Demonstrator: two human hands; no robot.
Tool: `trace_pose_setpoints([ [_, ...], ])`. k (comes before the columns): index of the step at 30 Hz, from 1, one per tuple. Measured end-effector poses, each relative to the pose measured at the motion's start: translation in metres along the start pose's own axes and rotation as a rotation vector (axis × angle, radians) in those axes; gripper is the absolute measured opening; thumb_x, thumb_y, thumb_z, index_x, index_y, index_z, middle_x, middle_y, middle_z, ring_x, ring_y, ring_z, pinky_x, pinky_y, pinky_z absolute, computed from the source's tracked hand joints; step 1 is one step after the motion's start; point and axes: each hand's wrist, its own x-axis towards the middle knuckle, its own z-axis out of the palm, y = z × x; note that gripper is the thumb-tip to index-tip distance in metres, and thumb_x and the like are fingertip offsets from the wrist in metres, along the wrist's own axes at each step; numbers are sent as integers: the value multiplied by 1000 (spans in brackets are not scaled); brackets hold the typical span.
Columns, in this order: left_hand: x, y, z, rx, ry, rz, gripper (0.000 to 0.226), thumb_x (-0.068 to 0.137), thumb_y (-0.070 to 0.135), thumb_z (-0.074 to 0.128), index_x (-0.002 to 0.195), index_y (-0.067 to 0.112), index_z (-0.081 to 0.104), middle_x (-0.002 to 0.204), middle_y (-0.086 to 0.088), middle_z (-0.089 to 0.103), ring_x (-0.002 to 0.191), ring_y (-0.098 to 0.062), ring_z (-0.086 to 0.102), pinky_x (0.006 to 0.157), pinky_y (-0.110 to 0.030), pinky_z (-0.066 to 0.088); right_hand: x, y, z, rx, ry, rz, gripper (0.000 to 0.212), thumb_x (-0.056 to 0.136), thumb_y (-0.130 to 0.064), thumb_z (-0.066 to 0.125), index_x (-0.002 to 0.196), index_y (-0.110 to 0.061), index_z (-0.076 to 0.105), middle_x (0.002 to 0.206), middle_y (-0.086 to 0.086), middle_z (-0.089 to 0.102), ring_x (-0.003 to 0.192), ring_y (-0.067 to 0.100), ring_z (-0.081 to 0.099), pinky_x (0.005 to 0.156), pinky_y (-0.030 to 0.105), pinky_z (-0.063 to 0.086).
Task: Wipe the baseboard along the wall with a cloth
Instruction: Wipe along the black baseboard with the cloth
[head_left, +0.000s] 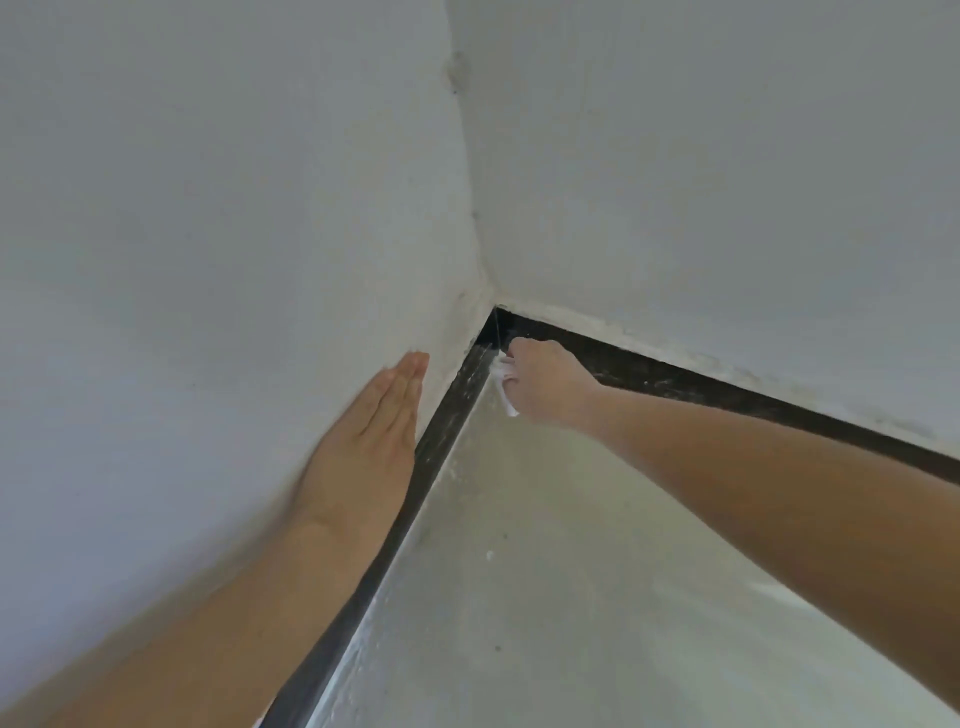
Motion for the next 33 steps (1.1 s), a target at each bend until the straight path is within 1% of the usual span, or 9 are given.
trace_pose_setpoints([
  [2, 1, 2, 2, 54, -32, 15, 59, 79, 4, -10, 127, -23, -32, 134, -38, -41, 127, -45, -37, 101, -49, -26, 8, 10, 23, 43, 44, 15, 10, 87, 0, 39, 85, 2, 49, 75, 17, 48, 75, 32, 52, 62, 37, 38],
  [5, 1, 2, -3, 94, -95, 23, 63, 70, -1, -17, 128, -21, -33, 135, -36, -42, 129, -42, -36, 102, -48, -26, 23, 29, 40, 249, 157, 83, 23, 87, -7, 39, 82, 0, 60, 68, 5, 53, 67, 24, 53, 58, 30, 43],
  [7, 1, 1, -8, 111, -92, 37, 61, 76, 0, -11, 130, -18, -33, 136, -34, -42, 131, -40, -34, 103, -46, -25, 26, 36, 44, 443, 239, 167, 29, 89, -9, 38, 86, -4, 66, 72, 5, 58, 64, 20, 53, 62, 31, 48],
  [12, 2, 2, -11, 61, -146, -15, 64, 89, 6, 9, 131, -15, -35, 135, -29, -47, 129, -37, -39, 101, -45, -29, 42, 29, 56, 686, 403, 222, 31, 96, -16, 41, 78, 0, 59, 63, 6, 48, 57, 18, 45, 55, 27, 34],
  [19, 2, 1, -9, -29, -131, -23, 66, 86, 6, 8, 132, -13, -35, 136, -27, -48, 129, -37, -40, 99, -45, -33, 58, 19, 71, 1107, 426, 242, 24, 91, -23, 49, 72, -14, 60, 65, 4, 57, 62, 15, 50, 61, 26, 43],
  [23, 4, 3, -10, -31, -117, -33, 64, 81, 4, -1, 131, -13, -36, 136, -27, -48, 129, -37, -40, 95, -49, -33, 43, 12, 85, 1056, 313, 214, 16, 86, -11, 53, 86, -12, 68, 81, 6, 65, 71, 14, 59, 61, 19, 47],
  [26, 5, 4, -8, -39, -47, -59, 65, 79, 4, -1, 136, -11, -28, 143, -25, -39, 134, -35, -34, 99, -48, -32, 12, 10, 87, 972, 110, 92, 20, 84, 1, 53, 85, -12, 68, 75, -3, 60, 68, 4, 57, 56, 10, 42],
  [29, 5, 4, -4, -59, 12, -69, 65, 80, 5, 0, 139, -10, -23, 147, -22, -32, 137, -33, -29, 103, -45, -30, -3, 15, 74, 936, -71, 38, 19, 78, 6, 56, 80, -7, 70, 66, 2, 60, 60, 3, 56, 57, 11, 43],
  [33, 5, 4, -5, -79, 22, -78, 66, 84, 9, 9, 141, -6, -22, 148, -20, -32, 137, -31, -30, 103, -44, -32, 16, 28, 45, 1019, 219, 276, 12, 78, 1, 56, 82, -9, 63, 67, -3, 57, 62, 5, 55, 55, 16, 40],
])
